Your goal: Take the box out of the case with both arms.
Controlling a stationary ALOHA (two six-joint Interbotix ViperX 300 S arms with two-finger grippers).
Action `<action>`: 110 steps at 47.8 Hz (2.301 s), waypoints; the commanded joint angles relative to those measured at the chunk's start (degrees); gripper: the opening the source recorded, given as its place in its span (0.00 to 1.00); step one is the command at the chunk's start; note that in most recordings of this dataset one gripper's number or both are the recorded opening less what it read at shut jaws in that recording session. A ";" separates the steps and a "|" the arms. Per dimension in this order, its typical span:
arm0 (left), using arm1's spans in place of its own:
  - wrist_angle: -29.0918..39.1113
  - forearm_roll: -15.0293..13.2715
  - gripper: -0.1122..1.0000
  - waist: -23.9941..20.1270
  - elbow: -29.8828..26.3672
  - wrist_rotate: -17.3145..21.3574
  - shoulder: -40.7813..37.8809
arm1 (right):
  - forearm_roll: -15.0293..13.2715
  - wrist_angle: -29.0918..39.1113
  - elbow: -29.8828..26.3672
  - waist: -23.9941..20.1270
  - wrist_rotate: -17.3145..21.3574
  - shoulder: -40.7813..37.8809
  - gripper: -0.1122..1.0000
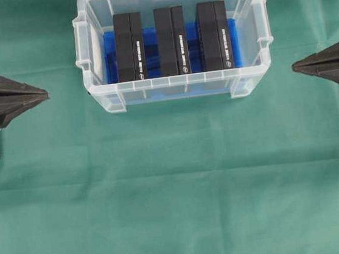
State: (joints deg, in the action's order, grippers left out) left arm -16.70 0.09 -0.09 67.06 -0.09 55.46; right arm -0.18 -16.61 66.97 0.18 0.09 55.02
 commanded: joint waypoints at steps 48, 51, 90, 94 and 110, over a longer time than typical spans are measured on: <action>33.75 1.14 0.11 0.18 -33.75 -1.23 -1.41 | 0.18 39.38 -41.84 0.18 4.75 -8.79 0.09; 34.10 1.14 0.10 0.35 -33.84 -1.23 -1.58 | 0.09 40.61 -41.84 0.26 6.86 -8.96 0.09; 92.46 0.70 0.11 0.97 -38.67 -3.69 -5.98 | -0.09 105.47 -44.30 0.26 9.84 -15.47 0.09; 95.80 0.88 0.11 0.97 -38.67 -6.24 -6.24 | -0.18 108.28 -44.30 0.26 9.84 -15.82 0.09; 96.59 1.05 0.11 0.97 -38.67 -15.73 -6.86 | -0.53 108.54 -44.38 0.18 14.50 -17.23 0.09</action>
State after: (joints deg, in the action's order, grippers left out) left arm 80.07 0.97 0.62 29.79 -12.92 49.13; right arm -0.62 91.85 23.91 0.35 12.48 37.97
